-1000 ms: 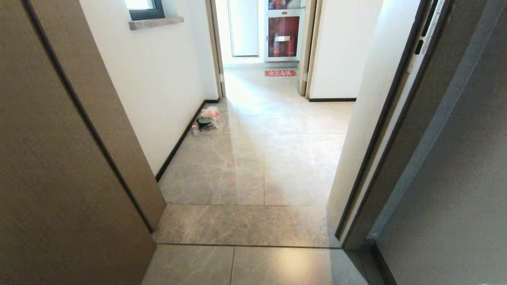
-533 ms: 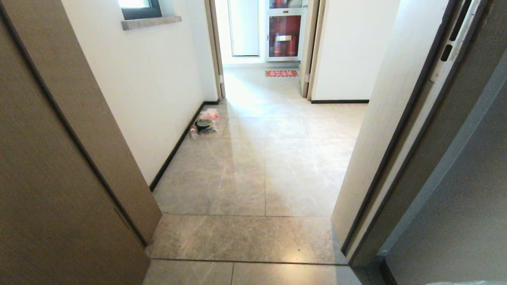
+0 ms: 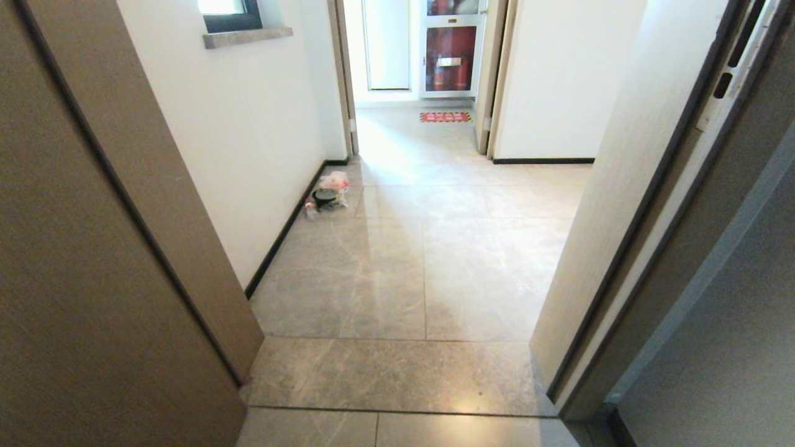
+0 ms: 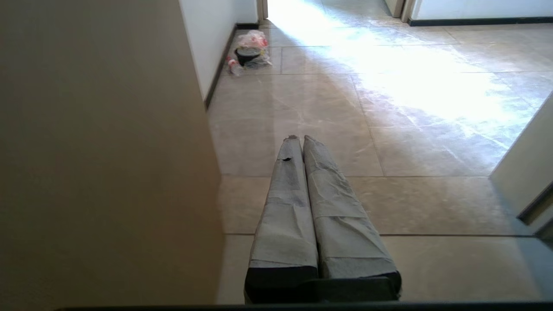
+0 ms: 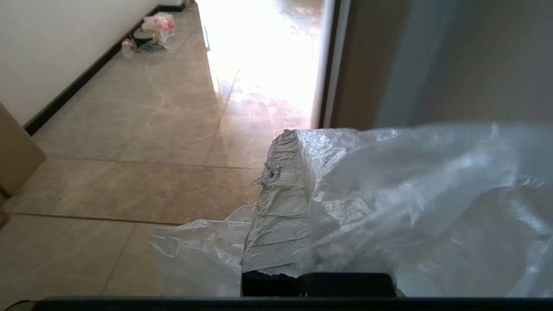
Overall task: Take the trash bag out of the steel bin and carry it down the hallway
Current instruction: Put the trash bag at the door
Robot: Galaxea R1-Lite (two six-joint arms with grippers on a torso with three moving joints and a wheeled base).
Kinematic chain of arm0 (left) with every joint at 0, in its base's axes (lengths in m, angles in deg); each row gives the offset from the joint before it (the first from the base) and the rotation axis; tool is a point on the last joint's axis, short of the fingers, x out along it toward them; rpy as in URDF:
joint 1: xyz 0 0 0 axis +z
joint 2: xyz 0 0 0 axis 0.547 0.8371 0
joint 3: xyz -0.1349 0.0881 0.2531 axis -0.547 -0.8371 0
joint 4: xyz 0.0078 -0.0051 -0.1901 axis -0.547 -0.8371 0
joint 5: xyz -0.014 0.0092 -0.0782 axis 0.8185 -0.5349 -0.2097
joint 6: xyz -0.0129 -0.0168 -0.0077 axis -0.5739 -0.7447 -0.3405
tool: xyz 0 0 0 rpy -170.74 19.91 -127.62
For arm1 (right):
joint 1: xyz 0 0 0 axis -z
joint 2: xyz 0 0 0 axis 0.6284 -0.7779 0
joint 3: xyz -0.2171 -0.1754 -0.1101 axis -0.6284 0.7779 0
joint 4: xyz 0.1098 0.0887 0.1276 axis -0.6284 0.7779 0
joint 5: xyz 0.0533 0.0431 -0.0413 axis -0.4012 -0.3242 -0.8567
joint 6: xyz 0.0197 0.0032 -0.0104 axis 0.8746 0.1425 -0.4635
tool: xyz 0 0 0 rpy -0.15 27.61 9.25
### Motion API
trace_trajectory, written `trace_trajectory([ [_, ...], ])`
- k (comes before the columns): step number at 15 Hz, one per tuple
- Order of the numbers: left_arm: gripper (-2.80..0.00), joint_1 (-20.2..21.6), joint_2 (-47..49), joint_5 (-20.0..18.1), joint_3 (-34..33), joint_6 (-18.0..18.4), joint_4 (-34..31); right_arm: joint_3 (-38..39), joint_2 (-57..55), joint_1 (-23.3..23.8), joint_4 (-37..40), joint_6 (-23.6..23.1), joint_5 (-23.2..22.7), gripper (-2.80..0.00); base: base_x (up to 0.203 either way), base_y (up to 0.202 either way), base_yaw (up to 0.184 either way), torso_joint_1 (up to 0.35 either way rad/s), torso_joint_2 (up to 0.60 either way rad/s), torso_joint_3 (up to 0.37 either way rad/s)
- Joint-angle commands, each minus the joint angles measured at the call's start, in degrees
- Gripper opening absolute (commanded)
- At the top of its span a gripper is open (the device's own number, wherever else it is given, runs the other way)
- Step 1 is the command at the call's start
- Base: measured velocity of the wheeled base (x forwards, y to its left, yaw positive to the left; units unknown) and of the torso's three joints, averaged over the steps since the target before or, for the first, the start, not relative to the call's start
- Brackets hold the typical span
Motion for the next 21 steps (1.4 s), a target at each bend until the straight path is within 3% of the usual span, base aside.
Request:
trace_trajectory([
  [1,-2.80,0.0,0.0,0.0,0.0,0.0,0.0,0.1,0.0,-0.1,0.0,0.0,0.0,-2.80,0.000,0.197,0.002,-0.002,0.00,-0.002],
  [4,-2.80,0.0,0.0,0.0,0.0,0.0,0.0,0.1,0.0,-0.1,0.0,0.0,0.0,-2.80,0.000,0.145,0.000,0.001,0.00,0.005],
  [9,-2.80,0.0,0.0,0.1,0.0,-0.1,0.0,0.1,0.0,-0.1,0.0,0.0,0.0,-2.80,0.019,0.000,-0.002,0.000,0.00,0.001],
  [21,-2.80,0.0,0.0,0.1,0.0,-0.1,0.0,0.1,0.0,-0.1,0.0,0.0,0.0,-2.80,0.189,0.000,0.000,0.002,0.00,0.004],
])
